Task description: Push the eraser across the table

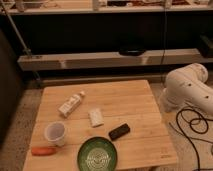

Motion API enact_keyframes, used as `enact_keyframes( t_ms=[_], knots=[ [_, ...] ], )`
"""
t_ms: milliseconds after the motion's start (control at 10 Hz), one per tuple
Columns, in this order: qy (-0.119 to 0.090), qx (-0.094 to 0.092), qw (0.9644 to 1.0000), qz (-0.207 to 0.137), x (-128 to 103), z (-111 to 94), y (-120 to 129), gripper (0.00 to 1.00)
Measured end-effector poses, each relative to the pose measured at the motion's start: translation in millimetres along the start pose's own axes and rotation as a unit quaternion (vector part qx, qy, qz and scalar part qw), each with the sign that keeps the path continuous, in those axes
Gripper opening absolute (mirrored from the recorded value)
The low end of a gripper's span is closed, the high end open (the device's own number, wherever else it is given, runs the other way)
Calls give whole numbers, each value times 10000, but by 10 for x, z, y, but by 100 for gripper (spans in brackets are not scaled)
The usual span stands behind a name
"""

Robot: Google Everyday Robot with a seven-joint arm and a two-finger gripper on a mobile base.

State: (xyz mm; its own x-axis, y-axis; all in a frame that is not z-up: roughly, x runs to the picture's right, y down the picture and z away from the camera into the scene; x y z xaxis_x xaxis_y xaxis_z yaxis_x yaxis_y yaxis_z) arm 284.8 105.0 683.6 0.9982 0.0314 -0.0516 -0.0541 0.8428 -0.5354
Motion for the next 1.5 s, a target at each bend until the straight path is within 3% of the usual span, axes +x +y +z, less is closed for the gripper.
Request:
enact_keyframes(
  t_ms=[500, 700, 800, 1100, 1400, 1500],
  knots=[
    [0, 0, 10000, 0, 0, 0, 0, 65],
    [25, -2, 10000, -34, -9, -2, 15, 58],
    [79, 11, 9998, -173, -107, -29, 26, 52],
    [165, 27, 9988, -461, -482, -72, 46, 52],
    [309, 16, 9963, -805, -634, -116, 60, 27],
    [160, -36, 9966, -808, -646, -90, 73, 21]
  ],
)
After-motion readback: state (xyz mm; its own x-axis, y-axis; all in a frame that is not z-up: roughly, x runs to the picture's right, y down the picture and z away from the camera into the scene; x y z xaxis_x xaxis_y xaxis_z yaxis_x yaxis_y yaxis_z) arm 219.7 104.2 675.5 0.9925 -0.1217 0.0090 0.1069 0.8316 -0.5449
